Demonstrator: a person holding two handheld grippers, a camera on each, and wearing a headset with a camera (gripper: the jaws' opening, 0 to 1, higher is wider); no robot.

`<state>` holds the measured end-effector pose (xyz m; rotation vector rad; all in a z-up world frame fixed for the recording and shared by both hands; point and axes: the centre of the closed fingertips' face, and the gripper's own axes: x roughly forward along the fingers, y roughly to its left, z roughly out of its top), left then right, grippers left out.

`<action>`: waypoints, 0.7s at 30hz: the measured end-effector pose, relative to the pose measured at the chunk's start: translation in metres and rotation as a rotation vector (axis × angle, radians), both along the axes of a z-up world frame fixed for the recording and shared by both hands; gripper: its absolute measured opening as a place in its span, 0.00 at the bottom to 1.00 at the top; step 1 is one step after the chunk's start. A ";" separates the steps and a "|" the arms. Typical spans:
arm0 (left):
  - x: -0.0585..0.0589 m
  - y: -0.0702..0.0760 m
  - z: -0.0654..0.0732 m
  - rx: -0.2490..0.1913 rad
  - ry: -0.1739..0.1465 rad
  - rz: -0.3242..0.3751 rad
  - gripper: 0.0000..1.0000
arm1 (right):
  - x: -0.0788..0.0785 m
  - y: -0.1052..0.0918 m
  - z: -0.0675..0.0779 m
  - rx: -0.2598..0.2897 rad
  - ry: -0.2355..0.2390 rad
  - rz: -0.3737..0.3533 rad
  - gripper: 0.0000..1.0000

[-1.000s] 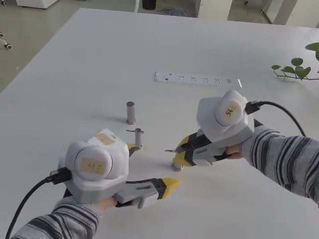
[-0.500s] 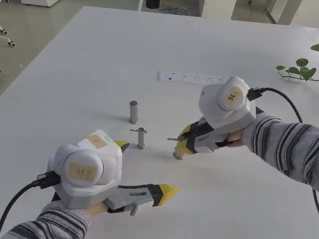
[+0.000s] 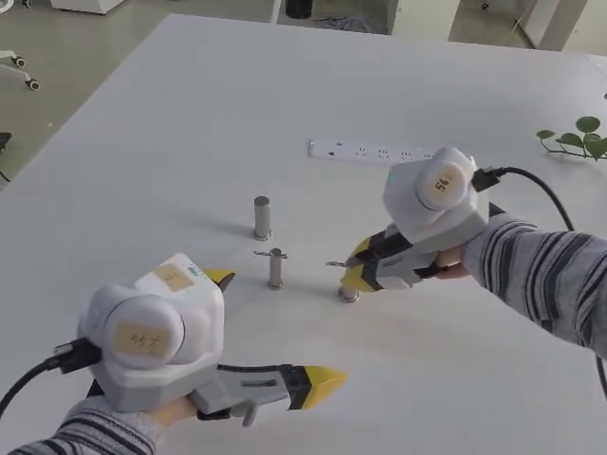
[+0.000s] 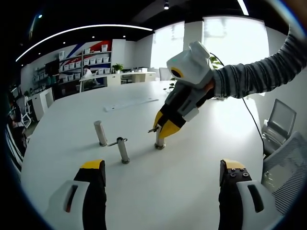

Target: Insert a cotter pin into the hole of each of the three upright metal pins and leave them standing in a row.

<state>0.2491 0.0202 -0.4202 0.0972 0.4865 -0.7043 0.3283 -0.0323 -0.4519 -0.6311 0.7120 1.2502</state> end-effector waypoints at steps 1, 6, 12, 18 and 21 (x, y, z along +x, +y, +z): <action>0.000 0.001 0.000 0.004 0.001 0.004 0.99 | 0.000 0.000 0.000 -0.003 0.002 -0.001 0.08; 0.000 0.008 0.000 0.004 0.003 0.016 0.99 | 0.002 0.000 0.000 -0.004 -0.004 0.007 0.09; 0.000 0.011 0.000 0.001 0.004 0.028 0.99 | 0.007 0.000 -0.001 -0.002 -0.001 0.016 0.09; -0.003 0.010 -0.004 0.003 0.015 0.024 0.98 | 0.006 0.001 -0.001 0.004 0.009 0.029 0.09; -0.003 0.009 -0.005 0.005 0.017 0.022 0.98 | 0.008 0.001 -0.002 0.005 0.009 0.036 0.09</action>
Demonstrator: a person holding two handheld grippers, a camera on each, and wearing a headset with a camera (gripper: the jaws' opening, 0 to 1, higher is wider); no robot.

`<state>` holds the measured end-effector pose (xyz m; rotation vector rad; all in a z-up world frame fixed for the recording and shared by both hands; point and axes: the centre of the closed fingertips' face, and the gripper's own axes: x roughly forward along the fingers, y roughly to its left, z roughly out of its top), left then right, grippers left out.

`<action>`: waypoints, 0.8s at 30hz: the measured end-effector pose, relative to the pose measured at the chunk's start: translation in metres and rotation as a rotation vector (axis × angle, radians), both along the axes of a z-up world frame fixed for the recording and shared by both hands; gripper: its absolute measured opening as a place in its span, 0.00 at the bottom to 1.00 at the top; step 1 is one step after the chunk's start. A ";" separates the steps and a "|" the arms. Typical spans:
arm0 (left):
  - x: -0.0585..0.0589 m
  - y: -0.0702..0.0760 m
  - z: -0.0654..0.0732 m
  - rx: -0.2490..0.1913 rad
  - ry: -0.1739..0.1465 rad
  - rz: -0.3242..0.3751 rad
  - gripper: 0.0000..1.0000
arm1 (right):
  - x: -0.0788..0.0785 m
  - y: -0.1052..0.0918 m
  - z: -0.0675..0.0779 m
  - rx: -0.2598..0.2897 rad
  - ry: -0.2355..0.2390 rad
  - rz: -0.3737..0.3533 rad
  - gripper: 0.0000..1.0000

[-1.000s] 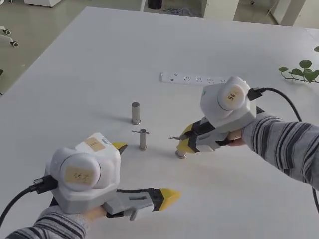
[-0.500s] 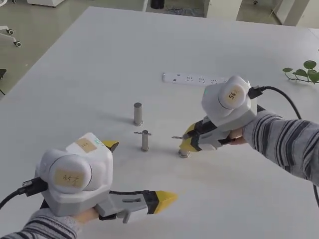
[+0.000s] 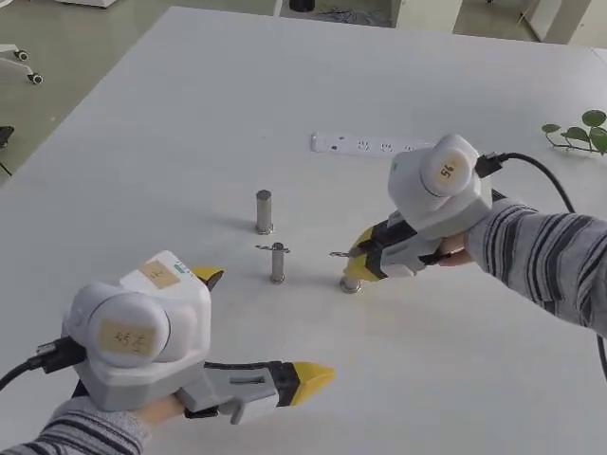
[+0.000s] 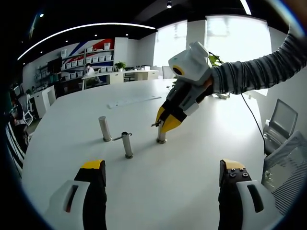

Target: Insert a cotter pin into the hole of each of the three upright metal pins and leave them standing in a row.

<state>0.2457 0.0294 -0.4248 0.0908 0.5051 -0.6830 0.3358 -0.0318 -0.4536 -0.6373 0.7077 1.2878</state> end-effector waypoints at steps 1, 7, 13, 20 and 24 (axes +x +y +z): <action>0.000 0.000 0.000 0.000 0.001 0.000 0.98 | 0.000 0.000 0.000 0.000 0.000 0.000 0.09; -0.001 -0.001 0.001 -0.005 0.002 0.000 0.97 | 0.001 0.001 0.000 0.003 -0.003 -0.002 0.09; -0.002 -0.002 0.000 -0.006 0.008 0.000 0.97 | 0.002 0.000 -0.001 0.003 0.001 -0.001 0.09; -0.002 -0.001 0.000 -0.008 0.012 0.003 0.97 | 0.000 0.001 0.001 0.013 -0.003 -0.008 0.18; -0.003 -0.001 0.000 -0.006 0.016 0.001 0.97 | -0.002 0.006 0.010 0.041 -0.006 -0.004 0.22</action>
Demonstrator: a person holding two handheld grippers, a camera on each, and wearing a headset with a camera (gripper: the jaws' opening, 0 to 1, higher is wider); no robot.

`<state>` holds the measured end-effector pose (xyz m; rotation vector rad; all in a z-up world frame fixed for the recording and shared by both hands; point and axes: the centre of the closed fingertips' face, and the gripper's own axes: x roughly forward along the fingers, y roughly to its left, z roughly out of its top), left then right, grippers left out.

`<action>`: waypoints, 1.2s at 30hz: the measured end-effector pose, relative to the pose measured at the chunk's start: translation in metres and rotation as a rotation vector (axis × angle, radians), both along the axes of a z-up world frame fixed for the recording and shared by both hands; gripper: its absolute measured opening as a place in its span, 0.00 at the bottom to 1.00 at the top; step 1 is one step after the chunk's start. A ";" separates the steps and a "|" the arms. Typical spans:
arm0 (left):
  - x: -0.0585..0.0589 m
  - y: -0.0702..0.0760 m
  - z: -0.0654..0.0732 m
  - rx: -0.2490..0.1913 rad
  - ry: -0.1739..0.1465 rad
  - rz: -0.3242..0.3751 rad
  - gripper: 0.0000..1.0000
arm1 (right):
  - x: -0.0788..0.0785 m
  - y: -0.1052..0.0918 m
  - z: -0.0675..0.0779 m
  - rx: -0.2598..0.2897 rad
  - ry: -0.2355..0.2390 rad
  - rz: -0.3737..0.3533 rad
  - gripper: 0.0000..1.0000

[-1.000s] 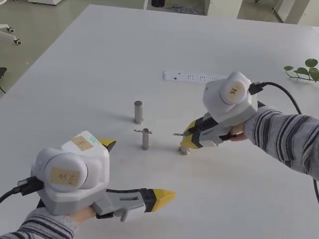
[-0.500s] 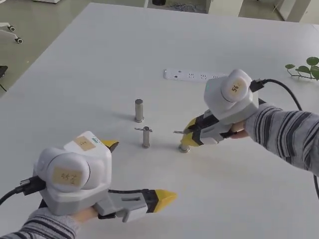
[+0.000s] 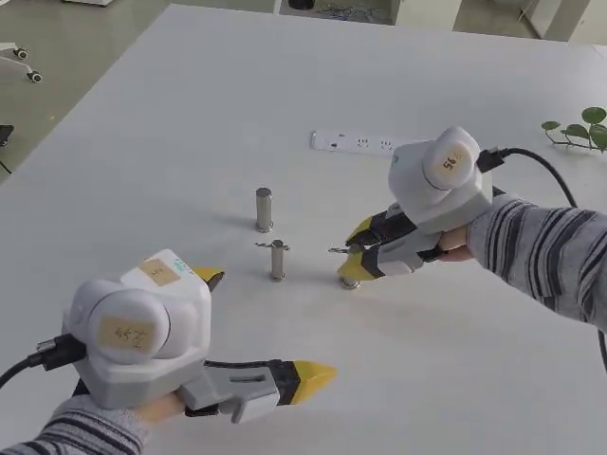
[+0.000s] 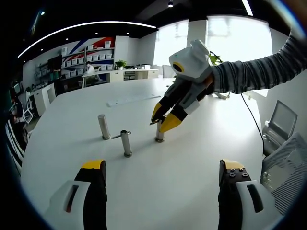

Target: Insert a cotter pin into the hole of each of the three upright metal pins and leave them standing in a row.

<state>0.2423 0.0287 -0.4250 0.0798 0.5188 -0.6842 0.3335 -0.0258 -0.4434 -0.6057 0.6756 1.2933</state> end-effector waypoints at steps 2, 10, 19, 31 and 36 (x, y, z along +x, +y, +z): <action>-0.001 0.000 0.001 0.000 -0.004 -0.002 0.98 | 0.002 0.003 0.004 0.020 -0.001 -0.012 0.24; -0.001 0.001 0.005 -0.002 -0.010 -0.003 0.98 | 0.022 0.024 0.025 0.175 0.002 -0.145 0.29; 0.000 0.003 0.011 -0.012 -0.024 0.013 0.98 | 0.050 0.050 0.032 0.293 -0.010 -0.260 0.31; -0.001 0.009 0.013 -0.007 -0.046 0.040 0.94 | 0.070 0.081 0.020 0.349 0.016 -0.354 0.31; -0.001 0.013 0.012 0.001 -0.047 0.046 0.93 | 0.075 0.091 0.012 0.346 0.033 -0.383 0.30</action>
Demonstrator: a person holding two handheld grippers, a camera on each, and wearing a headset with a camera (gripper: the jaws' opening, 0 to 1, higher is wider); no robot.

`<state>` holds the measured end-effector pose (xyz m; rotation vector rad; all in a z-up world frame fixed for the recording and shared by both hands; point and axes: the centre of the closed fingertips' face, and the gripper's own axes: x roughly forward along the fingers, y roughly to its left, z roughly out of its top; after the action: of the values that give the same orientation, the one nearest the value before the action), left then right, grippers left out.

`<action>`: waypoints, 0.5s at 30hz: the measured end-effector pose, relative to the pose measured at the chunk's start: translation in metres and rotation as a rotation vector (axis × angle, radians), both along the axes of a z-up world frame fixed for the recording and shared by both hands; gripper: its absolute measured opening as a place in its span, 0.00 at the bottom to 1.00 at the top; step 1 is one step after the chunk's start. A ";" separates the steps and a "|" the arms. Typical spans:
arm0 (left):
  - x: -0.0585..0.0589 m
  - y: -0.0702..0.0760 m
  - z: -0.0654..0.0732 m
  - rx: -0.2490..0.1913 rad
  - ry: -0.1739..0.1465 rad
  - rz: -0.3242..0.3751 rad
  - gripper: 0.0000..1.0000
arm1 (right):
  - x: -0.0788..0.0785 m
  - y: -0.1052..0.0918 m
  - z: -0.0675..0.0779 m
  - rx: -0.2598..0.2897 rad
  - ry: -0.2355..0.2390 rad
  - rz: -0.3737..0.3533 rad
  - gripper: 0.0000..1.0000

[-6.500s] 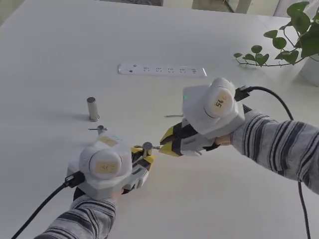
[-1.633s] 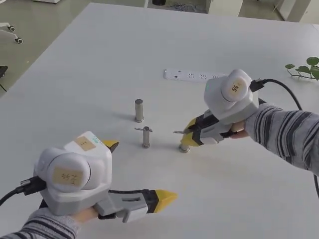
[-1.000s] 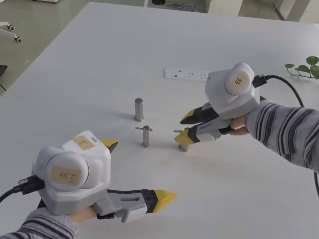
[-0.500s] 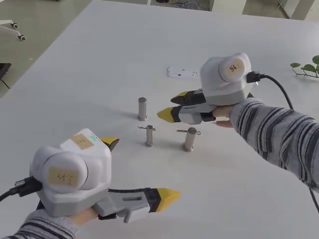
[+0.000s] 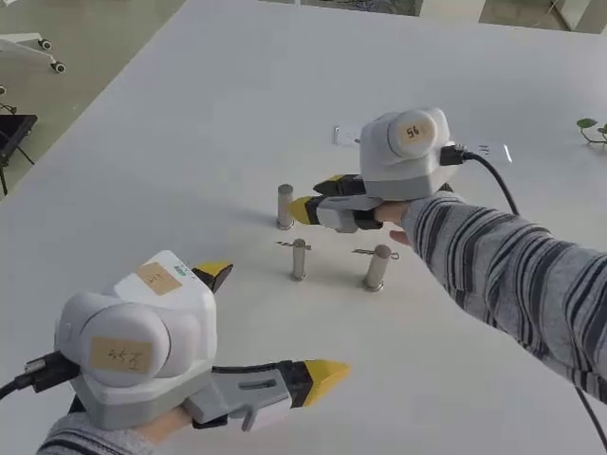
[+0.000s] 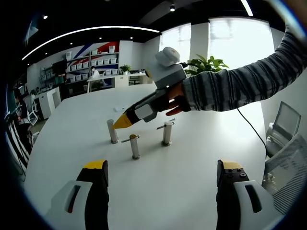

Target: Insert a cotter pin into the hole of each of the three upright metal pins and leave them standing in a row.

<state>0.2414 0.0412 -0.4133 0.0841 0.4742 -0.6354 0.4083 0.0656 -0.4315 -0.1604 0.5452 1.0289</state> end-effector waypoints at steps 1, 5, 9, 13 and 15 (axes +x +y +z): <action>0.000 0.000 -0.001 -0.003 0.002 0.001 0.93 | 0.002 0.000 -0.004 0.001 0.011 -0.009 0.30; 0.000 0.001 -0.003 -0.010 0.012 0.005 0.92 | 0.006 0.009 -0.008 0.005 0.032 -0.028 0.29; 0.000 0.004 -0.004 -0.012 0.017 0.012 0.91 | 0.009 0.016 -0.013 -0.010 0.029 -0.021 0.26; 0.001 0.008 -0.004 -0.011 0.017 0.022 0.91 | 0.011 0.021 -0.018 -0.022 0.036 -0.026 0.23; 0.002 0.009 -0.003 -0.015 0.014 0.026 0.90 | 0.012 0.021 -0.019 -0.023 0.035 -0.026 0.21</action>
<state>0.2432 0.0500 -0.4163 0.0594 0.4837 -0.6144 0.4207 0.0870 -0.4507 -0.1558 0.5897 1.0017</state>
